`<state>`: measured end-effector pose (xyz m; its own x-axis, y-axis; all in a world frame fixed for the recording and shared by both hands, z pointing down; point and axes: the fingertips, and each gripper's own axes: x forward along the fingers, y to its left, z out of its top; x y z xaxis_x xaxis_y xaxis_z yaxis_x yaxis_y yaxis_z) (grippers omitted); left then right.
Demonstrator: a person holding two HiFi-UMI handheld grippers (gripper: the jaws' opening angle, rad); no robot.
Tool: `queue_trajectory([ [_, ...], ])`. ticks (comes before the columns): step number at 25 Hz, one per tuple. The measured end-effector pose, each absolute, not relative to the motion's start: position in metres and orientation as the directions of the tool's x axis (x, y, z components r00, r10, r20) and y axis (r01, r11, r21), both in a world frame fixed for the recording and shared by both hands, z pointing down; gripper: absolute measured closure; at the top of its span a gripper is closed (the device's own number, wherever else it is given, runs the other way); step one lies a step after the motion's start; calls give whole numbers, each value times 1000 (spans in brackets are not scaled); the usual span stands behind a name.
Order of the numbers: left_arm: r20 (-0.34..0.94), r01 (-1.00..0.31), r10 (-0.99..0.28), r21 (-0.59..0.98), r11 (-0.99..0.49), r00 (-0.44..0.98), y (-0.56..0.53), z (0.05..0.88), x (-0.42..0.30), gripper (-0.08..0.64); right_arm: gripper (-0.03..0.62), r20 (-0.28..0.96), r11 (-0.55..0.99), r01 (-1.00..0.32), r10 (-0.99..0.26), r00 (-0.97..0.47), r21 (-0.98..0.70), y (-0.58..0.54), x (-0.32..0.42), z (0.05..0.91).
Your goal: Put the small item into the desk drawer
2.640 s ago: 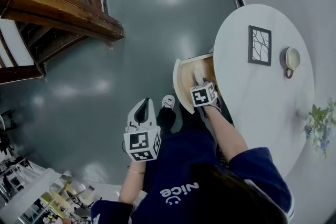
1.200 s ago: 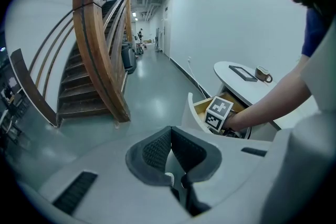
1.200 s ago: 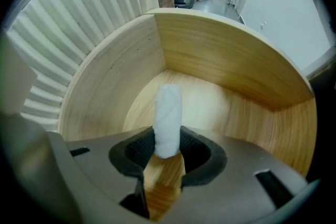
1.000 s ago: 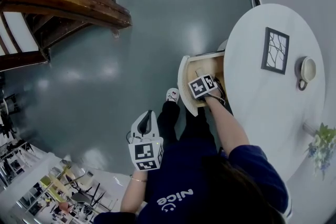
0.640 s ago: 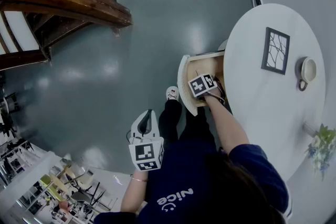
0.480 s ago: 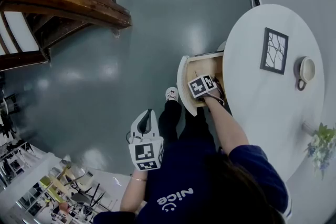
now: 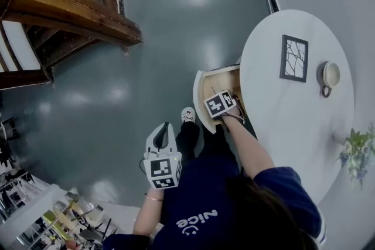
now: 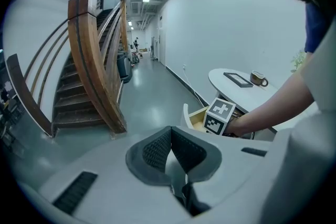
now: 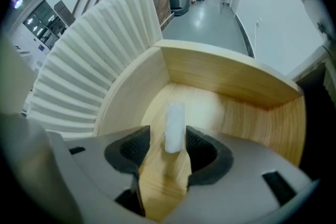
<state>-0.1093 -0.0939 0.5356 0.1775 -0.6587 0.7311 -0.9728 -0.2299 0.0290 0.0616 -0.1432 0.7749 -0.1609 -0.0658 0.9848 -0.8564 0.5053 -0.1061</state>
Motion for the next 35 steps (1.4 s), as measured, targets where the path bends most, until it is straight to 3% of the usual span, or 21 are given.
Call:
queue_trajectory([
  [23,625,-940,-713,112,-322,318,-123,512,-94,557,373,923,427,-900,-302,-238,-93,-137,58,648],
  [35,561,-895,-708,155,-419,429,-142,493,-69,557,380,823,284,-943,-483,-298,-175,-126,56,576],
])
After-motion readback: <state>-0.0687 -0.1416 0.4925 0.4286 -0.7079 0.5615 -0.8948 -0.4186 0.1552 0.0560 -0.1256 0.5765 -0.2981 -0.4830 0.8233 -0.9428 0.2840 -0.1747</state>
